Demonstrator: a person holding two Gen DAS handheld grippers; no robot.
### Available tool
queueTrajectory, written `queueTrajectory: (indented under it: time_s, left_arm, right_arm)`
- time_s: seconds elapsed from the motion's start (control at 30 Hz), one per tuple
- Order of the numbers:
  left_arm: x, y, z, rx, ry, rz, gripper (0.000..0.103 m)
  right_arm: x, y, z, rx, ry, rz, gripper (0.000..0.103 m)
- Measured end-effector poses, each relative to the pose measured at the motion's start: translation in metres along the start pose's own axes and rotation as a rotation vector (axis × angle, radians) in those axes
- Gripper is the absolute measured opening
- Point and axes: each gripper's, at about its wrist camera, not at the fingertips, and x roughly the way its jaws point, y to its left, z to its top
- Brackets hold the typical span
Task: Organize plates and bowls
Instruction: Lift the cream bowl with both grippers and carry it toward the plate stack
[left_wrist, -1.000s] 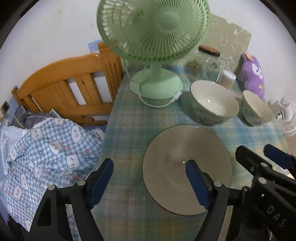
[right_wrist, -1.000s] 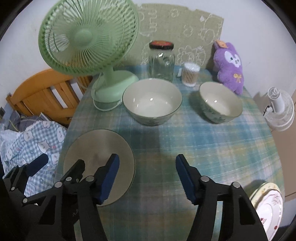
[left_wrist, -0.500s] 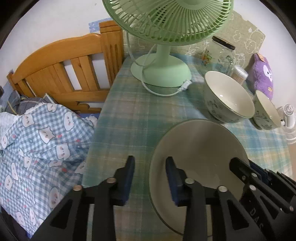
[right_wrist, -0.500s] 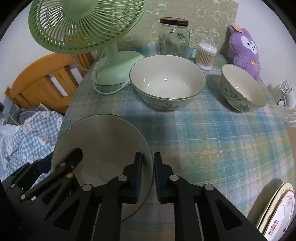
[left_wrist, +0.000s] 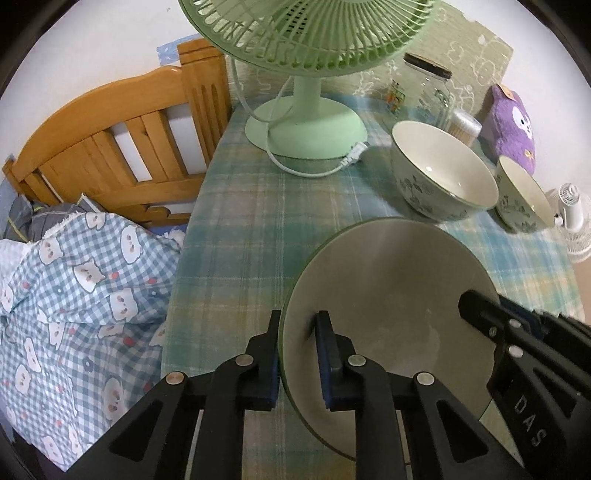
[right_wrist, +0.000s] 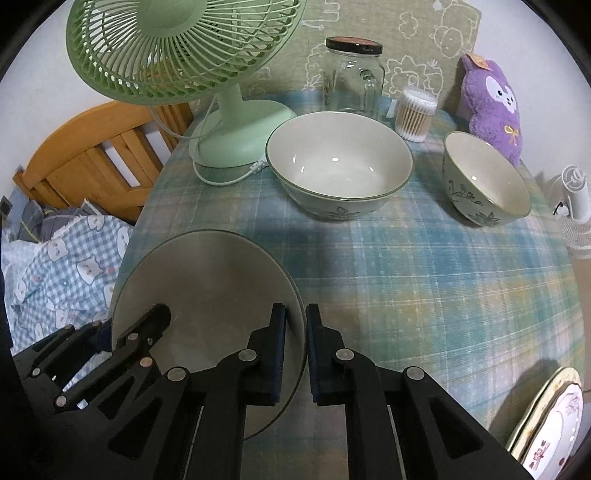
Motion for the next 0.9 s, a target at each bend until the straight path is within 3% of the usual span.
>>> queueTrajectory:
  time_s: [0.5,0.9]
  left_arm:
    - [-0.036,-0.035,-0.024,0.08,-0.018,-0.023,0.014]
    - [-0.082,-0.077,-0.062,0.064,-0.049,-0.021,0.014]
  right_arm:
    - [-0.046,-0.029,-0.03,0.038,-0.004,-0.045,0.014]
    - [-0.099,-0.067,-0.072,0.038,-0.021,-0.042,0.014]
